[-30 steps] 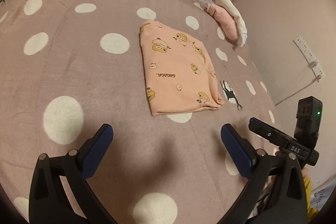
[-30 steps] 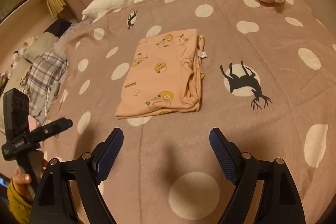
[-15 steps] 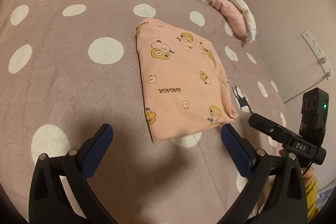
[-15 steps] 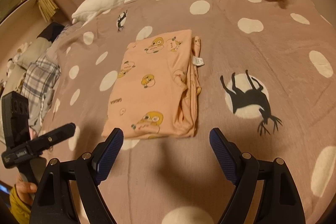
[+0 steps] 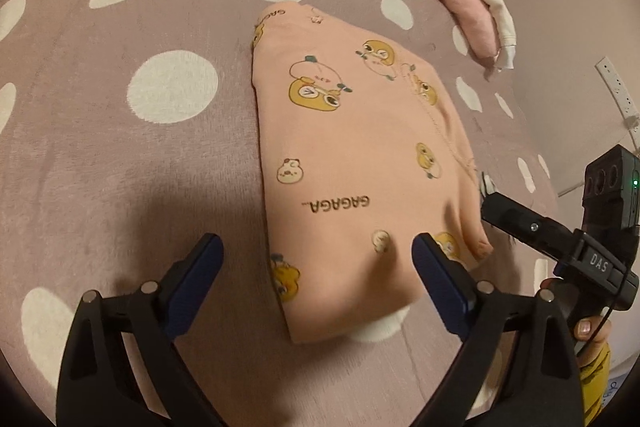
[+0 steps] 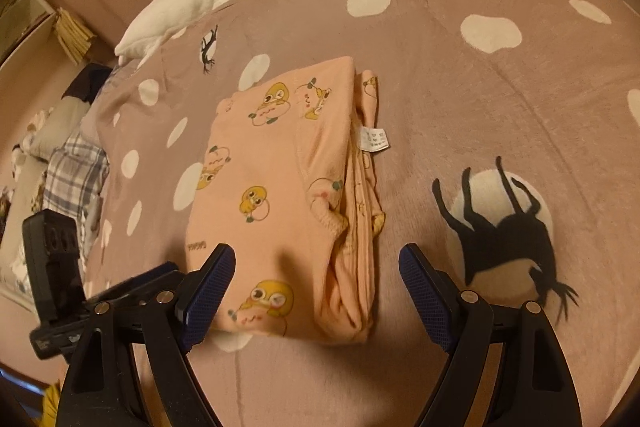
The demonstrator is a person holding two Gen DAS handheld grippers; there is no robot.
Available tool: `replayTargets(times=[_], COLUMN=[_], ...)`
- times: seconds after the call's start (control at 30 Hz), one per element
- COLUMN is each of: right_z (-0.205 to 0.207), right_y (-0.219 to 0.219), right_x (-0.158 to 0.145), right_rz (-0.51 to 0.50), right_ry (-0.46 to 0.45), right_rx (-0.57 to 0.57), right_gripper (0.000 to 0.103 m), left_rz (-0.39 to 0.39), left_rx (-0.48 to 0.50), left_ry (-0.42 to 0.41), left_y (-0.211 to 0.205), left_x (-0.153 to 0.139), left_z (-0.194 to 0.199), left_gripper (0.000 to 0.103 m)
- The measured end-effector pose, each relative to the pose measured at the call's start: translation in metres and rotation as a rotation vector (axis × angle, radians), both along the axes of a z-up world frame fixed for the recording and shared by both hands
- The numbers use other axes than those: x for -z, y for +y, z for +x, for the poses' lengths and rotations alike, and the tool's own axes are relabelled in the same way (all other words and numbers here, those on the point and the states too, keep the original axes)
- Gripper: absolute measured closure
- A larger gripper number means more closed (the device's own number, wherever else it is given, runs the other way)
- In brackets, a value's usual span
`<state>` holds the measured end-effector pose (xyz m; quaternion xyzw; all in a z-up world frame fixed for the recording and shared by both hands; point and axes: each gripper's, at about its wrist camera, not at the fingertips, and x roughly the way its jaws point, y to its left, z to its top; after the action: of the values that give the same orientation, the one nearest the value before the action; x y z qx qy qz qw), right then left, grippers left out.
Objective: Fold small clothes
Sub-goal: 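Move the right gripper to the shirt's tagged edge while the left gripper approaches the shirt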
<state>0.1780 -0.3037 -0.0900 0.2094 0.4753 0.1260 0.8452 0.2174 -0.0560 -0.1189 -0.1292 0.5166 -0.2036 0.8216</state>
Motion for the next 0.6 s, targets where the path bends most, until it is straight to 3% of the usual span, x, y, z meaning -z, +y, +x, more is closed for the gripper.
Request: replayTargets(times=[0.3, 0.6], right_z=[0.013, 0.033], right_y=[-0.002, 0.001], right_x=[0.012, 0.019], right_rz=[0.033, 0.081], right_ry=[0.030, 0.025], right_rx=[0.000, 0.004], right_gripper=[0.019, 0.019], left_rz=[-0.027, -0.105], left_rx=[0.020, 0.030], left_ry=[-0.001, 0.020], left_y=[0.000, 0.000], left_x=[0.004, 0.008], left_z=[0.009, 0.018], left_gripper=[0.009, 0.009])
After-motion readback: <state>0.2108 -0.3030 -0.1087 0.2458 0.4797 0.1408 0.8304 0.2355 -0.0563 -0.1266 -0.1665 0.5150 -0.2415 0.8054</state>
